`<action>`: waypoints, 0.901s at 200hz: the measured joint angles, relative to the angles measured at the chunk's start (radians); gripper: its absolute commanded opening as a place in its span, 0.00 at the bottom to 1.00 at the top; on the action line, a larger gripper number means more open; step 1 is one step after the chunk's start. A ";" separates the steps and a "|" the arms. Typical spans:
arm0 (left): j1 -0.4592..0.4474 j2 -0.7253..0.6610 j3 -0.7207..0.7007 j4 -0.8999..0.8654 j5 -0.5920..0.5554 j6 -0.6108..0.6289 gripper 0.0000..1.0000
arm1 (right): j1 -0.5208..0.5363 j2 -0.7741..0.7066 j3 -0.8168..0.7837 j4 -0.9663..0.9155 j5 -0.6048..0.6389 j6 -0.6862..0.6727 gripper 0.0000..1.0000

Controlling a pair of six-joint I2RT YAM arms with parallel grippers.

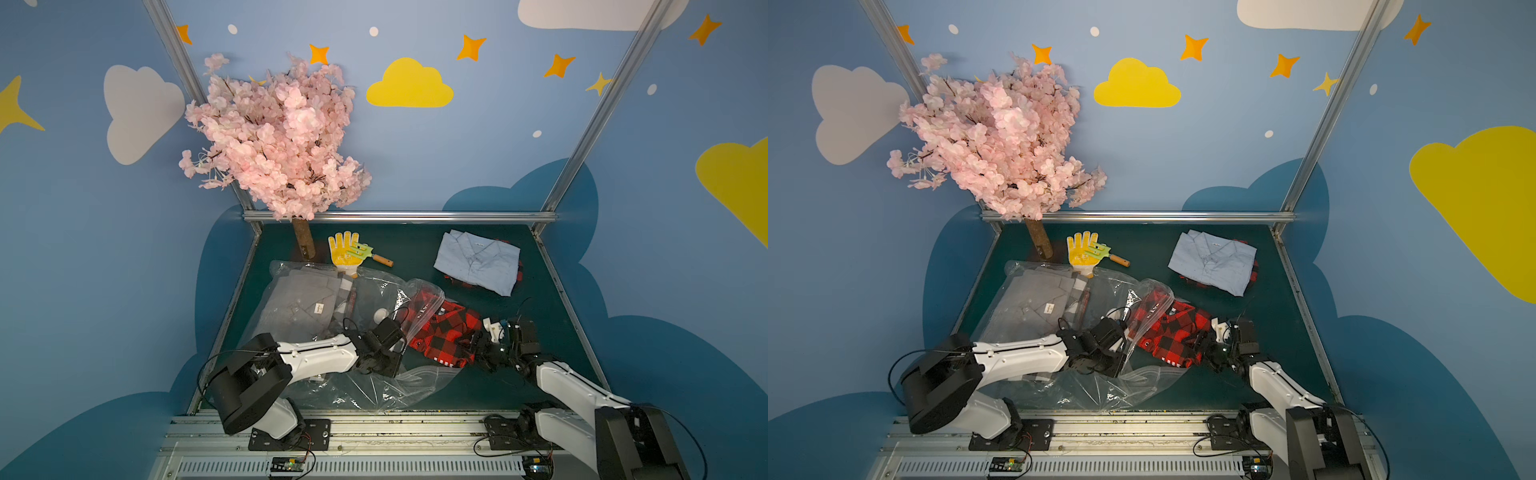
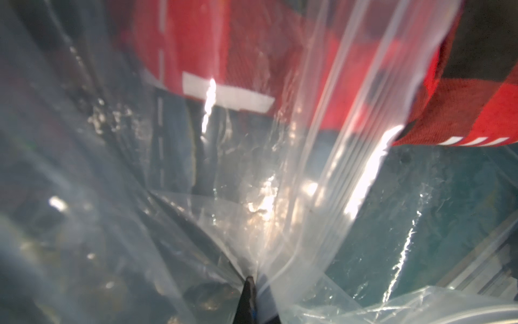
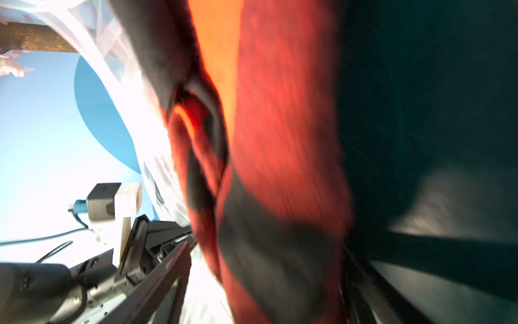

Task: Take the shirt out of the vacuum bag
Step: Take out the shirt from the vacuum bag.

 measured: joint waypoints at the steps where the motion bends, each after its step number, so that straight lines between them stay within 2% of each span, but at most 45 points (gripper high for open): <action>1: 0.000 0.000 0.000 0.000 0.000 0.000 0.03 | 0.001 0.003 0.001 0.002 0.002 0.001 0.82; 16: -0.006 0.006 0.003 0.004 0.000 -0.002 0.03 | 0.019 0.050 0.026 0.037 0.029 0.014 0.80; 29: -0.008 0.006 0.003 0.007 0.000 -0.003 0.03 | 0.032 0.090 0.047 0.060 0.048 0.021 0.70; 45: -0.010 0.006 0.003 0.008 0.000 -0.006 0.03 | 0.044 0.133 0.068 0.071 0.068 0.026 0.49; 66: -0.011 0.006 0.003 0.010 -0.001 -0.008 0.03 | 0.054 0.168 0.086 0.070 0.079 0.024 0.14; 79: -0.011 0.006 0.002 0.013 -0.001 -0.010 0.03 | 0.056 0.180 0.091 0.069 0.079 0.021 0.00; 112: -0.011 0.006 0.002 0.014 -0.001 -0.010 0.03 | 0.059 0.153 0.114 0.010 0.081 0.000 0.00; 154: -0.011 0.006 0.002 0.019 0.000 -0.010 0.03 | 0.060 -0.095 0.279 -0.349 0.127 -0.110 0.00; 180: -0.011 0.017 0.010 0.028 0.000 -0.009 0.03 | 0.053 -0.229 0.355 -0.501 0.142 -0.169 0.00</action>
